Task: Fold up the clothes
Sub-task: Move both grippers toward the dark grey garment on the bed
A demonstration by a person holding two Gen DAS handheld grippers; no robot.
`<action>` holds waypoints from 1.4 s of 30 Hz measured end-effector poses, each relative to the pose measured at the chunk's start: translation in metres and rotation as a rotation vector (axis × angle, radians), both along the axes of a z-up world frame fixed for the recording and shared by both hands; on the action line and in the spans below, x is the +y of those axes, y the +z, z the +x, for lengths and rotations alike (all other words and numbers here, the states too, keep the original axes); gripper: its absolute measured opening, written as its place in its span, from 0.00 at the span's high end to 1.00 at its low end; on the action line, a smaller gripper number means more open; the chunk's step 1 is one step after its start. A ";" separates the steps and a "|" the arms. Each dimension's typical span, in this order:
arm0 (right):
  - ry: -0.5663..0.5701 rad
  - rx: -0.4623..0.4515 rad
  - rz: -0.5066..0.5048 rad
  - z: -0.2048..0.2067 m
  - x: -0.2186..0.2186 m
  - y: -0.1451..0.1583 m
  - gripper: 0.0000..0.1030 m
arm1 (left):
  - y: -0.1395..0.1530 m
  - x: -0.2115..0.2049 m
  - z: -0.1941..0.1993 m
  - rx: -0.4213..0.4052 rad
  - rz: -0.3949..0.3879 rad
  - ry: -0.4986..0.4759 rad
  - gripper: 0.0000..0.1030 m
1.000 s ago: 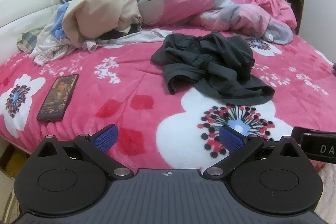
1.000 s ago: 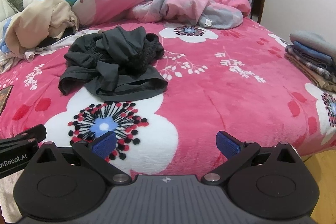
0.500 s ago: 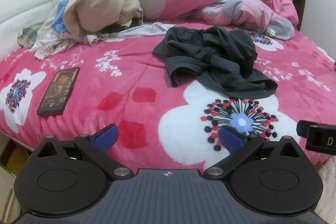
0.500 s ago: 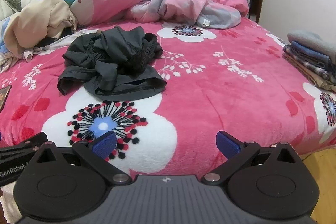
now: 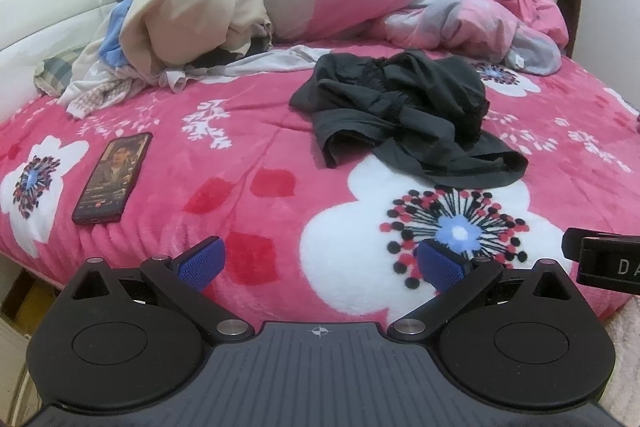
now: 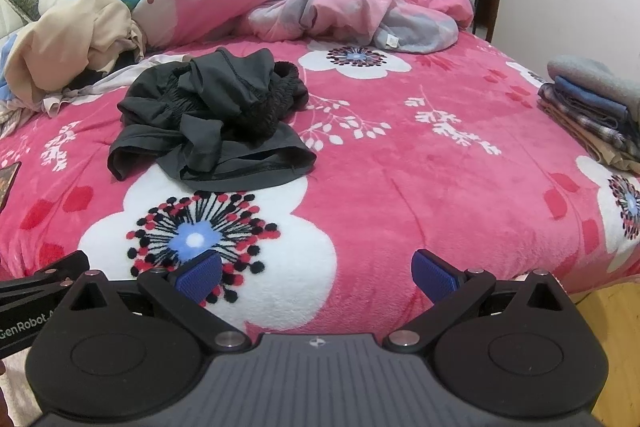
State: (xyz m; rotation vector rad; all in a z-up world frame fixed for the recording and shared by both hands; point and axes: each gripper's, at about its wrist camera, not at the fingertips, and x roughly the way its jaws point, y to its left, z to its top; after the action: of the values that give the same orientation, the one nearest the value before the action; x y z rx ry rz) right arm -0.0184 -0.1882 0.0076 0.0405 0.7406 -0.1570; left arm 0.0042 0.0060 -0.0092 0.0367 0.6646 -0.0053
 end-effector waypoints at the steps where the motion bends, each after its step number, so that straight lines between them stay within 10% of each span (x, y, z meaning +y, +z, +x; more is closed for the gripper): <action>1: 0.000 0.000 -0.001 0.000 0.000 0.000 0.00 | 0.000 -0.001 0.000 0.000 0.001 -0.001 0.00; 42: -0.038 0.012 -0.070 0.002 -0.001 -0.004 0.00 | -0.003 -0.002 0.002 0.022 0.027 0.023 0.00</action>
State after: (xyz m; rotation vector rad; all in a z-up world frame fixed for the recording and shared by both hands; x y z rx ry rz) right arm -0.0162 -0.1893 0.0033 -0.0134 0.7464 -0.2197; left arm 0.0066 0.0040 -0.0127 0.0549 0.6873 0.0252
